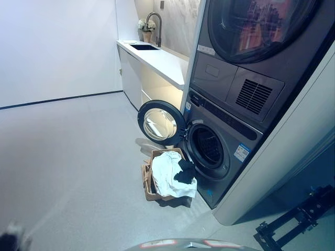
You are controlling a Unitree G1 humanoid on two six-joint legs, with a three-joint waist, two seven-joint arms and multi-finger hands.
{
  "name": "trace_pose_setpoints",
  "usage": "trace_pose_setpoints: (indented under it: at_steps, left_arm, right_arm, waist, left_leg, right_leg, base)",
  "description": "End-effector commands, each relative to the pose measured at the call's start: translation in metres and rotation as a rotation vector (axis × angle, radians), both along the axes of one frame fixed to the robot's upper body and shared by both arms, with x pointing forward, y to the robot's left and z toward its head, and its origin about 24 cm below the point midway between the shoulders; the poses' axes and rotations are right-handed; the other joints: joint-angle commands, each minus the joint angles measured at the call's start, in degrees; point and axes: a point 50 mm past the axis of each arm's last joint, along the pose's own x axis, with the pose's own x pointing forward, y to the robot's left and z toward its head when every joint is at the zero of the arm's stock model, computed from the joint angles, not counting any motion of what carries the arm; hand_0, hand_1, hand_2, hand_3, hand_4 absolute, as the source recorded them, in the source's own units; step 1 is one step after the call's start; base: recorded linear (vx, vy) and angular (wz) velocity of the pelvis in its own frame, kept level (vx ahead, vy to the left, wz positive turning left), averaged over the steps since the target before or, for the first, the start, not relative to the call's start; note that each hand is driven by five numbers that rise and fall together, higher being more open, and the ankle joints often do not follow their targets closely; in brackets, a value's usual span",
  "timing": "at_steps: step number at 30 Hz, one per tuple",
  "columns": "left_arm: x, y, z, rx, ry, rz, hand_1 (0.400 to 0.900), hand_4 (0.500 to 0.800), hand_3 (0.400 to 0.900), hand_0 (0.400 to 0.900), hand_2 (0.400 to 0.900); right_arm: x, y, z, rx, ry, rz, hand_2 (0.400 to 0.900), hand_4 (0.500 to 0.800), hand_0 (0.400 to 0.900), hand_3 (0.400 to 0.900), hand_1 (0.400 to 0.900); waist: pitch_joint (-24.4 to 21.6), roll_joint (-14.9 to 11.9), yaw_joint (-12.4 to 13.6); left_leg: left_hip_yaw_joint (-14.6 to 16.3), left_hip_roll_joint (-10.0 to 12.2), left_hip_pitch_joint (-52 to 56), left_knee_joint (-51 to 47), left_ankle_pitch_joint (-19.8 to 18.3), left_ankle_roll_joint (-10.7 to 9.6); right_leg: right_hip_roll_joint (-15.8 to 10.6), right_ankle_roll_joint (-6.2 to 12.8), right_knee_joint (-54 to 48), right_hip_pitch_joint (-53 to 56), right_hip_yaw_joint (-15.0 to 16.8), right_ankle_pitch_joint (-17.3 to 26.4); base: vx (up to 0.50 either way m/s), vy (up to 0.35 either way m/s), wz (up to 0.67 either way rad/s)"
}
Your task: Put the clothes in the basket into the washing machine.
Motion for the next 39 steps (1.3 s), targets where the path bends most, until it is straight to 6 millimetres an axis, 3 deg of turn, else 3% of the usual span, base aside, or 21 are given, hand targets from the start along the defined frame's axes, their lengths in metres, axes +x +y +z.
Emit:
trace_pose_setpoints:
  at_steps: [1,18,24,28,32,36,39]
  left_arm:
    - [0.022,-0.026,-0.004,-0.06,-0.061,-0.01,0.9,0.8,0.9,0.9,0.9]
    - [0.021,-0.024,-0.004,-0.052,-0.057,0.004,0.9,0.8,0.9,0.9,0.9]
    - [0.035,-0.017,-0.001,-0.033,-0.104,0.028,0.9,0.8,0.9,0.9,0.9]
    - [0.038,-0.018,-0.001,-0.041,-0.119,0.045,0.9,0.8,0.9,0.9,0.9]
    - [0.048,-0.023,0.0,-0.066,-0.164,0.078,0.9,0.8,0.9,0.9,0.9]
    - [0.061,-0.028,0.002,-0.085,-0.214,0.087,0.9,0.8,0.9,0.9,0.9]
    - [0.06,-0.032,0.001,-0.099,-0.22,0.098,0.9,0.8,0.9,0.9,0.9]
  right_arm:
    - [0.04,-0.019,0.006,-0.057,-0.087,0.081,0.9,0.8,0.9,0.9,0.9]
    - [0.044,-0.018,0.005,-0.056,-0.092,0.123,0.9,0.8,0.9,0.9,0.9]
    - [0.065,-0.023,0.009,-0.072,-0.148,0.147,0.9,0.8,0.9,0.9,0.9]
    - [0.069,-0.026,0.01,-0.082,-0.157,0.166,0.9,0.8,0.9,0.9,0.9]
    - [0.08,-0.033,0.014,-0.109,-0.186,0.22,0.9,0.8,0.9,0.9,0.9]
    - [0.092,-0.042,0.019,-0.14,-0.233,0.253,0.9,0.8,0.9,0.9,0.9]
    - [0.101,-0.048,0.024,-0.17,-0.252,0.275,0.9,0.8,0.9,0.9,0.9]
  waist:
    - [4.72,5.45,-0.41]
    - [5.54,5.56,-0.5]
    - [8.25,6.76,-0.87]
    - [9.01,7.26,-1.03]
    - [11.86,6.72,-1.26]
    - [15.69,6.04,-1.39]
    - [17.35,6.75,-1.37]
  left_leg:
    - [-0.13,-1.87,-0.65,0.49,-5.88,0.71]
    - [-0.14,-1.9,-0.61,0.49,-6.06,0.9]
    - [0.47,-1.23,-3.07,0.49,-4.8,1.5]
    - [0.54,-1.0,-3.41,0.84,-3.84,1.5]
    - [0.57,-1.03,-10.27,16.14,-7.69,0.89]
    - [-0.36,1.06,-21.54,36.42,-2.79,-1.37]
    - [-0.75,-0.96,-27.91,36.25,-3.23,-0.93]
  right_leg:
    - [0.63,4.45,0.3,4.06,0.47,-6.14]
    - [0.66,4.43,0.3,3.84,0.58,-5.94]
    - [1.41,3.28,9.72,-3.95,1.61,-8.87]
    - [1.9,2.31,12.95,-5.91,1.92,-10.93]
    - [1.26,0.72,15.82,-6.89,2.46,-12.88]
    - [1.01,-1.83,18.89,-7.1,1.85,-15.07]
    - [0.39,-2.14,19.45,-6.92,1.81,-16.52]
  base:
    - [0.0,0.0,0.0]
    - [0.0,0.0,0.0]
    - [-0.07,-0.043,-0.05]
    - [0.04,-0.141,-0.04]
    - [0.03,-0.204,0.06]
    - [0.07,-0.236,0.25]
    - [0.18,-0.07,0.02]
